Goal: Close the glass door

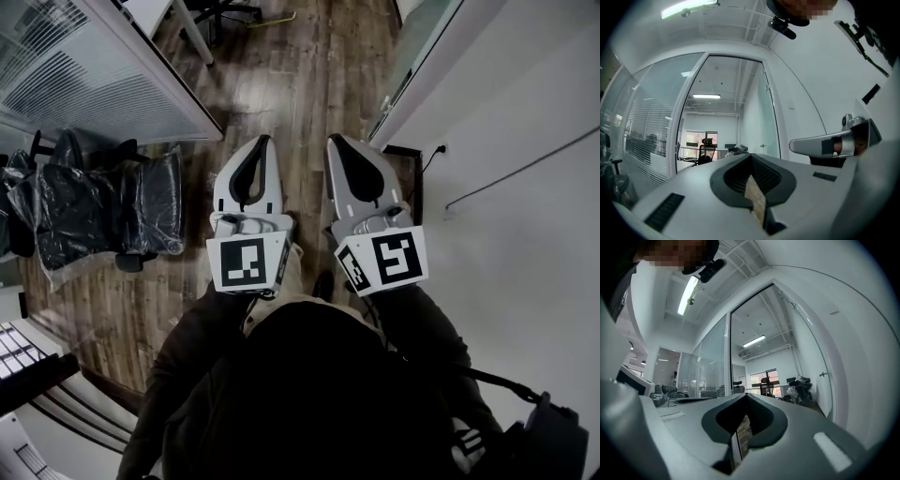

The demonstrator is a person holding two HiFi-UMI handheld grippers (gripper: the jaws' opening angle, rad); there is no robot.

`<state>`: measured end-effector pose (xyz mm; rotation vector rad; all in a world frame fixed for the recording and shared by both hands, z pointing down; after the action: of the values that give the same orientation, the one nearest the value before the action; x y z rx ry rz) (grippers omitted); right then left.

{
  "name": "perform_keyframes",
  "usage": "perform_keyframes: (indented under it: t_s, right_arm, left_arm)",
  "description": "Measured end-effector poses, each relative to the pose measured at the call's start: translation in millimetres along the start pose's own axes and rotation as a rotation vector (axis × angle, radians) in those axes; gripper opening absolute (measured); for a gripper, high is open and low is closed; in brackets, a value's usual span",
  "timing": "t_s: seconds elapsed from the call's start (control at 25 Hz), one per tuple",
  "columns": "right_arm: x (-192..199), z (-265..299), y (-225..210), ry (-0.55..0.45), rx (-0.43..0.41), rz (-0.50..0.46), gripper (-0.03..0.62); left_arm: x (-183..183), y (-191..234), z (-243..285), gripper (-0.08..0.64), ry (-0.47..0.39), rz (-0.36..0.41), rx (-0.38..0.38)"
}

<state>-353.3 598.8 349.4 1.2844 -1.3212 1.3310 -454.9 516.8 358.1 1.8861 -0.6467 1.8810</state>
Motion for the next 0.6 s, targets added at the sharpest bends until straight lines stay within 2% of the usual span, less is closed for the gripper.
perform_keyframes:
  t_s: [0.32,0.6]
  right_arm:
    - [0,161,-35,-0.001,0.021,-0.013,0.002]
    - [-10,246,-73,0.002,0.051,-0.026,0.002]
  left_arm:
    - [0,86,140,-0.003,-0.009,0.037,0.068]
    - [-4,128,226,-0.003,-0.022,0.007,0.095]
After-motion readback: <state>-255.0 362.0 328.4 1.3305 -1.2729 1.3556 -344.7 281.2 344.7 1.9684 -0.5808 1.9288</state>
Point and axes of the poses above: the fingertips, and each gripper's own axes: z forward along the fingers, y to its left, x out of its underside, the point moved 5 cm from there along -z, backward along the fingers, and after that the axes turned 2 degrees about y, right-handed, at the moved point
